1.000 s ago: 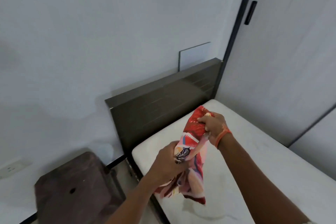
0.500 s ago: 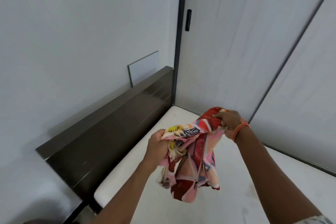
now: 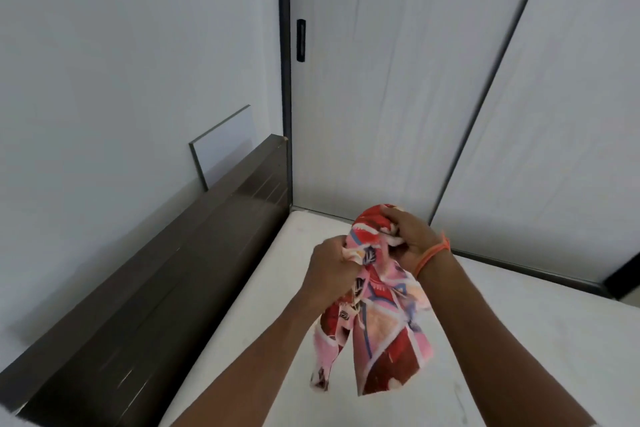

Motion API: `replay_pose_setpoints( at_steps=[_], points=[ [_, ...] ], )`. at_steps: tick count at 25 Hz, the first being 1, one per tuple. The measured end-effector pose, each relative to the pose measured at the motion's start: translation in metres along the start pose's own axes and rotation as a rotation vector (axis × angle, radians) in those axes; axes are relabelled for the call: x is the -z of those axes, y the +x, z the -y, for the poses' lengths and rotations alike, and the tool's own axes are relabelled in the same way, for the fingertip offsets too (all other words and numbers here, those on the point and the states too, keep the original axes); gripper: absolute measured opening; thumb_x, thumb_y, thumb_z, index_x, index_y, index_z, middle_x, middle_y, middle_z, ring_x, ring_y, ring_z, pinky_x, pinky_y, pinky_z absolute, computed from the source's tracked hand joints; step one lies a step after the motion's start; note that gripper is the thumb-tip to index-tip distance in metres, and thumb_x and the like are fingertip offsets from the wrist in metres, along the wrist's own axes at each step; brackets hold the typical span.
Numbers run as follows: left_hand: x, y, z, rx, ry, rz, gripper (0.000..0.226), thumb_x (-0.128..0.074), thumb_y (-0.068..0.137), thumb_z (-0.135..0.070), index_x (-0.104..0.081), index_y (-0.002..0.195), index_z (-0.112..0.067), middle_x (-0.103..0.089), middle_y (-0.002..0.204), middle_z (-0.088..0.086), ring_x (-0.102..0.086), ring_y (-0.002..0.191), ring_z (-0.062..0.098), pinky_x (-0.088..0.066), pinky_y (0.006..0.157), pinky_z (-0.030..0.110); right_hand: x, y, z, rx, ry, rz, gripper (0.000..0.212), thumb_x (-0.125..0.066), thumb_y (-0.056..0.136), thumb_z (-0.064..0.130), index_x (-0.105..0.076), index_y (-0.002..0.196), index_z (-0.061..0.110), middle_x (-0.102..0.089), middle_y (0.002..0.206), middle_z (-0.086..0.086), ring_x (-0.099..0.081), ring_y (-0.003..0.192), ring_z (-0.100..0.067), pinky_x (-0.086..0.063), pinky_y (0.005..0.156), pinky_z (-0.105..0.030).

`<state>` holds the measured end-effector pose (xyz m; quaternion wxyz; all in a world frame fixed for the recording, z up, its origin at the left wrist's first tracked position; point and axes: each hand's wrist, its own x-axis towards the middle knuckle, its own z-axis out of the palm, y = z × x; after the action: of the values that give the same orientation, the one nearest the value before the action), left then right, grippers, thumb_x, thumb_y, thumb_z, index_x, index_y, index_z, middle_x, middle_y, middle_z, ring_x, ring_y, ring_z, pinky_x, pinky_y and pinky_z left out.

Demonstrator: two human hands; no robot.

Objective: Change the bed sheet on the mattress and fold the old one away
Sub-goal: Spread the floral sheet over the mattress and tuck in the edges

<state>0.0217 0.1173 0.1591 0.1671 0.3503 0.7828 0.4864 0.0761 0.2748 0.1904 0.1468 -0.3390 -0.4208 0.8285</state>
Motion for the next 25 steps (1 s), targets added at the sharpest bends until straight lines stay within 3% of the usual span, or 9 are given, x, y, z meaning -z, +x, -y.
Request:
replay_pose_setpoints(
  at_steps=[2, 4, 6, 9, 12, 14, 19, 22, 25],
  points=[
    [0.001, 0.002, -0.003, 0.015, -0.123, -0.023, 0.017, -0.071, 0.073, -0.012, -0.072, 0.089, -0.018, -0.075, 0.084, -0.005, -0.07, 0.077, 0.011, -0.058, 0.075, 0.034, 0.002, -0.026, -0.003, 0.141, -0.331, -0.011, 0.031, -0.07, 0.084, 0.039, -0.067, 0.089, 0.009, -0.071, 0.074, -0.006, -0.067, 0.067, -0.019, -0.054, 0.066, -0.029],
    [0.004, 0.006, -0.011, 0.09, -0.358, -0.03, 0.016, -0.068, 0.076, -0.009, -0.075, 0.088, -0.016, -0.076, 0.087, 0.004, -0.073, 0.083, 0.021, -0.06, 0.079, 0.042, 0.007, -0.05, -0.005, 0.261, -0.583, 0.147, 0.035, -0.074, 0.08, 0.039, -0.068, 0.104, 0.014, -0.074, 0.092, -0.004, -0.071, 0.086, -0.02, -0.056, 0.072, -0.031],
    [0.002, 0.015, -0.019, 0.169, -0.532, -0.048, 0.013, -0.066, 0.085, -0.006, -0.075, 0.09, -0.013, -0.076, 0.091, 0.013, -0.073, 0.09, 0.032, -0.059, 0.084, 0.05, 0.018, -0.06, -0.01, 0.372, -0.737, 0.233, 0.025, -0.074, 0.084, 0.028, -0.068, 0.102, 0.012, -0.075, 0.091, -0.003, -0.072, 0.082, -0.016, -0.057, 0.07, -0.028],
    [-0.001, 0.018, -0.036, 0.182, -0.55, -0.017, 0.008, -0.067, 0.091, -0.013, -0.073, 0.094, -0.01, -0.076, 0.09, 0.013, -0.073, 0.087, 0.031, -0.06, 0.082, 0.046, 0.043, -0.057, -0.003, 0.568, -0.744, -0.053, 0.022, -0.067, 0.09, 0.023, -0.068, 0.07, 0.014, -0.063, 0.056, 0.007, -0.053, 0.046, -0.005, -0.042, 0.051, -0.023],
    [0.008, 0.022, -0.045, 0.216, -0.605, -0.078, 0.012, -0.064, 0.094, -0.011, -0.073, 0.09, -0.005, -0.075, 0.079, 0.01, -0.072, 0.072, 0.023, -0.058, 0.067, 0.029, 0.076, -0.054, 0.025, 0.56, -0.619, -0.209, 0.021, -0.068, 0.089, 0.02, -0.07, 0.068, 0.017, -0.065, 0.053, 0.008, -0.054, 0.046, -0.004, -0.044, 0.049, -0.02],
    [0.021, 0.029, -0.044, 0.243, -0.602, -0.1, 0.013, -0.066, 0.093, -0.012, -0.074, 0.092, -0.002, -0.074, 0.083, 0.016, -0.068, 0.075, 0.027, -0.056, 0.075, 0.035, 0.1, -0.052, 0.049, 0.547, -0.739, -0.261, 0.02, -0.069, 0.088, 0.027, -0.073, 0.071, 0.018, -0.07, 0.061, 0.001, -0.06, 0.056, -0.011, -0.047, 0.056, -0.025],
    [0.038, 0.039, -0.042, 0.222, -0.366, -0.117, 0.013, -0.067, 0.092, -0.02, -0.075, 0.085, -0.011, -0.076, 0.082, 0.01, -0.073, 0.078, 0.026, -0.057, 0.082, 0.039, 0.127, -0.043, 0.091, 0.651, -1.386, -0.381, 0.04, -0.063, 0.091, 0.03, -0.055, 0.052, 0.021, -0.055, 0.058, -0.004, -0.057, 0.067, -0.025, -0.036, 0.054, -0.028],
    [0.042, 0.049, -0.037, 0.173, -0.014, -0.144, 0.016, -0.062, 0.095, -0.03, -0.07, 0.091, -0.016, -0.075, 0.084, 0.006, -0.072, 0.08, 0.025, -0.056, 0.081, 0.037, 0.129, -0.039, 0.104, 0.661, -1.477, -0.338, 0.036, -0.066, 0.09, 0.034, -0.069, 0.069, 0.005, -0.063, 0.063, -0.013, -0.057, 0.064, -0.027, -0.034, 0.055, -0.029],
    [0.047, 0.054, -0.025, 0.164, 0.418, -0.059, 0.011, -0.063, 0.092, -0.028, -0.063, 0.094, -0.017, -0.07, 0.088, 0.004, -0.067, 0.081, 0.022, -0.054, 0.077, 0.035, 0.133, -0.04, 0.114, 0.715, -1.444, -0.281, 0.03, -0.07, 0.087, 0.032, -0.073, 0.073, 0.005, -0.063, 0.06, -0.01, -0.057, 0.059, -0.022, -0.041, 0.056, -0.027]
  ],
)
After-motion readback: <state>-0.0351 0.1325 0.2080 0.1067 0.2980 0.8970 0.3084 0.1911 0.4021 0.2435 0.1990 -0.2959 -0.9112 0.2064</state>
